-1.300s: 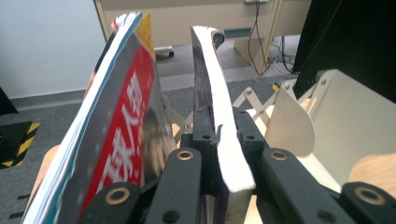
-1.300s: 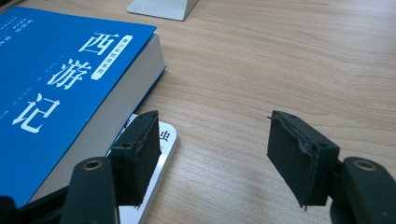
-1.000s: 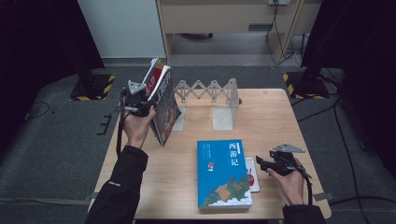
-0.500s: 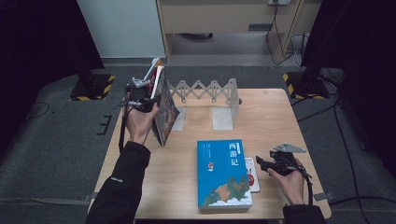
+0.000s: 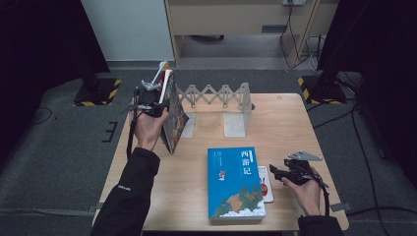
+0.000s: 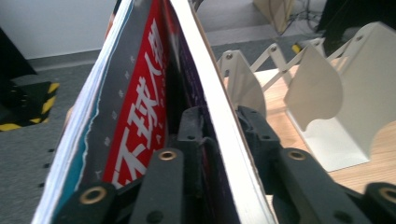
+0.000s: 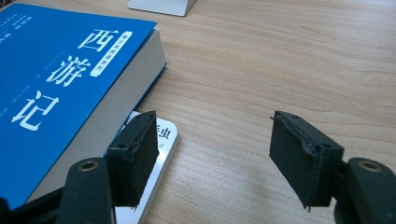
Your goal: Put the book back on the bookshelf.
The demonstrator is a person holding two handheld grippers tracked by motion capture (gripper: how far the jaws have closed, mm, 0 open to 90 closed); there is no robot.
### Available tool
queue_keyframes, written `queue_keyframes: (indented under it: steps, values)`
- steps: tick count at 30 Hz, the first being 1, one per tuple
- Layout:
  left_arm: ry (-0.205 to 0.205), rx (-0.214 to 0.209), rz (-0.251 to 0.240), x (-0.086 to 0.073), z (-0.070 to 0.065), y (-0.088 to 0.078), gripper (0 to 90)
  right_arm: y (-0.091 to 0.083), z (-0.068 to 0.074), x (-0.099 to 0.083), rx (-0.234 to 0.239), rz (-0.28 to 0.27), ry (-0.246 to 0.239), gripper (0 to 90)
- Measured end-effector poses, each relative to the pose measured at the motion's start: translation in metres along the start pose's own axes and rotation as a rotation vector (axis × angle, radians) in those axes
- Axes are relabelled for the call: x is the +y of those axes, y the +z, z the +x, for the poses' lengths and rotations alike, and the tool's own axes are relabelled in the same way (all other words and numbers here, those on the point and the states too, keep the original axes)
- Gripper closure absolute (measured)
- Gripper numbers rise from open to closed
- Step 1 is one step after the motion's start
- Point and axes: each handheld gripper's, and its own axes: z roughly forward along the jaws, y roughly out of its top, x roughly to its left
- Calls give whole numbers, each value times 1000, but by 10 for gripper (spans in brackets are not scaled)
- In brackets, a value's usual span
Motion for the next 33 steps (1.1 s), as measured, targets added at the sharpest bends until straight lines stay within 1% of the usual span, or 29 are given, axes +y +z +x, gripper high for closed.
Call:
queue_keyframes:
  steps: [2,3,6,7,10,13,18,20,24,28,30,33]
  values:
    - [8,13,6,-1,0,0,768,0,0,0,1,1,3,324]
    - [14,27,12,0,-1,0,786,0,0,0,1,1,0,324]
    - [1,7,14,0,0,-2,815,0,1,0,1,1,4,323]
    - [2,-1,3,0,-1,-2,816,0,1,0,0,1,4,324]
    - [15,4,-31,-2,-4,-3,819,0,0,0,-1,-1,5,324]
    - [23,0,-52,1,-9,-4,820,0,-1,0,0,-2,3,324]
    - [4,5,-87,12,-12,-5,821,-1,-1,0,-2,-5,7,325]
    - [-7,15,-102,16,-13,-4,820,-1,-1,0,-3,-7,7,325]
    - [-24,59,-122,21,-15,6,820,-1,-1,0,-2,-8,4,325]
    - [-47,88,-130,18,-15,17,820,-1,-1,0,1,-7,4,326]
    - [-49,99,-132,14,-15,20,820,-1,-1,0,-1,-8,4,327]
    - [-57,110,-120,9,-13,24,820,-1,-2,0,-1,-5,-1,328]
